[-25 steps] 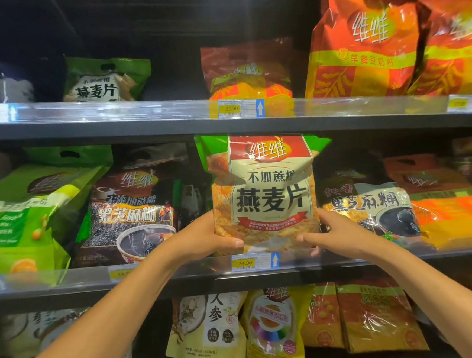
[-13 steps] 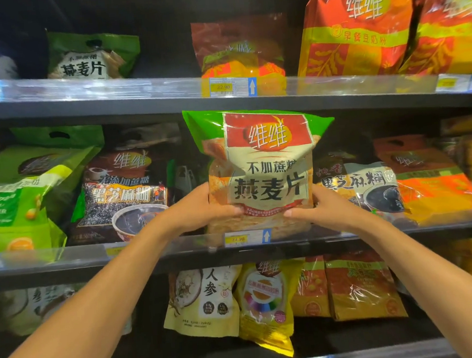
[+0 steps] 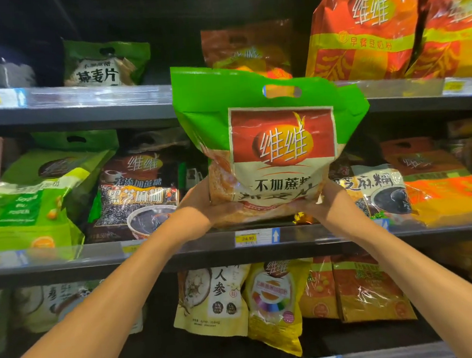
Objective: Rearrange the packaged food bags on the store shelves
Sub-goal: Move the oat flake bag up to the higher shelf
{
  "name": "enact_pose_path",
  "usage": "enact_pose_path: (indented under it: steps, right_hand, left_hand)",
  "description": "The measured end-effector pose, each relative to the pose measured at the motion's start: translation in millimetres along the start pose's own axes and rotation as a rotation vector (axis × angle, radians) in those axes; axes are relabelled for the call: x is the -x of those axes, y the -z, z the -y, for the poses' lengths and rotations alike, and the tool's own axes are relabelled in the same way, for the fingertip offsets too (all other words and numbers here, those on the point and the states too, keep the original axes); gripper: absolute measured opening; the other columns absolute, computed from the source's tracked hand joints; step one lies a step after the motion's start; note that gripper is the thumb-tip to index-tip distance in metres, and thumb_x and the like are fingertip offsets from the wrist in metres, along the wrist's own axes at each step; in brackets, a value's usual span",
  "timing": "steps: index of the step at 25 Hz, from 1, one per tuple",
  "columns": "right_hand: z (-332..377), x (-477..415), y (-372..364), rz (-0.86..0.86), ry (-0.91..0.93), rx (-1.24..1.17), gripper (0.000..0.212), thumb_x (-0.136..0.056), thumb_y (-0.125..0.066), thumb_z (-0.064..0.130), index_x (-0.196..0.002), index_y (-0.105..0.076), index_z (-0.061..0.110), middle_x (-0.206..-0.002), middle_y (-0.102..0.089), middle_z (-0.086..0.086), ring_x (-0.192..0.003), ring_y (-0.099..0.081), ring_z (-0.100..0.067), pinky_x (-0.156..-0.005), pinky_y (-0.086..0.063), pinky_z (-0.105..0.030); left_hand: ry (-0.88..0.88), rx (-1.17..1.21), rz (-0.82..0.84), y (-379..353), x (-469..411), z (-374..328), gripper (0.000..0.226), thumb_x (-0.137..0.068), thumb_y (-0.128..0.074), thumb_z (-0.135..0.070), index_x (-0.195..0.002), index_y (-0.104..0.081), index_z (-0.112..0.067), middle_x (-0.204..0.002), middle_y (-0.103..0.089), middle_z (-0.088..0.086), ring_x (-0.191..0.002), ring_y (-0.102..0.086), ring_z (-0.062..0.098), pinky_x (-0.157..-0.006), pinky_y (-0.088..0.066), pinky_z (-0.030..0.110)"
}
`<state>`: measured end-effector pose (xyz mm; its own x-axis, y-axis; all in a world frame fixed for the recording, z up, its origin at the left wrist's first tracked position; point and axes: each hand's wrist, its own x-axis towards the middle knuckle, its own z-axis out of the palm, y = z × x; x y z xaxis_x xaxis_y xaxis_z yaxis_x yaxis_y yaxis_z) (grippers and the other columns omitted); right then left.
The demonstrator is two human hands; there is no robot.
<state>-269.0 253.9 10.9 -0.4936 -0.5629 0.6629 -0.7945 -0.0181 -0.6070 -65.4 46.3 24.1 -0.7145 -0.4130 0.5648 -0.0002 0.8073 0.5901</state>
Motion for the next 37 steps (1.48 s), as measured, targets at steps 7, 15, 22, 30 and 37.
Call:
enact_pose_path:
  steps: [7, 15, 22, 30, 37]
  right_hand:
    - [83.6, -9.2, -16.0, -0.1, 0.161, -0.169, 0.043, -0.09, -0.078, 0.02, -0.124, -0.057, 0.034, -0.115, -0.07, 0.019, -0.106, -0.066, 0.003, -0.084, -0.055, -0.021]
    - [191.4, -32.0, -81.3, -0.13, 0.292, -0.236, 0.054, -0.098, -0.067, 0.039, -0.147, -0.047, 0.027, -0.133, -0.066, 0.006, -0.119, -0.064, -0.008, -0.099, -0.05, -0.028]
    - [302.9, -78.3, -150.6, -0.066, 0.251, -0.265, 0.033, -0.101, -0.065, 0.038, -0.129, -0.056, 0.023, -0.103, -0.066, 0.011, -0.088, -0.065, -0.003, -0.065, -0.049, -0.018]
    - [383.4, -144.1, -201.9, 0.009, 0.082, -0.34, 0.03, -0.096, -0.071, 0.04, -0.119, -0.068, 0.022, -0.107, -0.08, -0.001, -0.09, -0.079, -0.02, -0.08, -0.065, -0.04]
    - [408.0, -203.8, -214.8, 0.038, 0.01, -0.289, 0.033, -0.093, -0.075, 0.04, -0.112, -0.073, 0.013, -0.099, -0.082, -0.007, -0.083, -0.08, -0.023, -0.065, -0.064, -0.032]
  left_hand:
    - [-0.152, 0.46, -0.288, 56.2, 8.4, -24.9, 0.04, -0.095, -0.076, -0.018, -0.126, -0.06, -0.038, -0.119, -0.074, -0.012, -0.107, -0.073, 0.007, -0.087, -0.064, 0.031]
    - [-0.091, 0.583, -0.342, 165.2, 21.8, -21.5, 0.036, -0.101, -0.067, -0.039, -0.134, -0.063, -0.026, -0.121, -0.078, -0.004, -0.109, -0.075, 0.013, -0.086, -0.062, 0.028]
    - [0.001, 0.49, -0.348, 310.6, 18.3, -17.6, 0.043, -0.099, -0.066, -0.05, -0.134, -0.066, -0.024, -0.115, -0.08, 0.002, -0.095, -0.079, 0.015, -0.079, -0.064, 0.03]
    - [0.234, 0.337, -0.305, 425.3, -15.8, 1.4, 0.064, -0.087, -0.072, -0.065, -0.124, -0.069, -0.012, -0.103, -0.08, 0.01, -0.09, -0.076, 0.029, -0.079, -0.062, 0.04]
    - [0.286, 0.331, -0.207, 466.4, -60.2, 9.2, 0.042, -0.096, -0.066, -0.058, -0.102, -0.071, -0.017, -0.072, -0.08, 0.004, -0.056, -0.076, 0.024, -0.063, -0.061, 0.037]
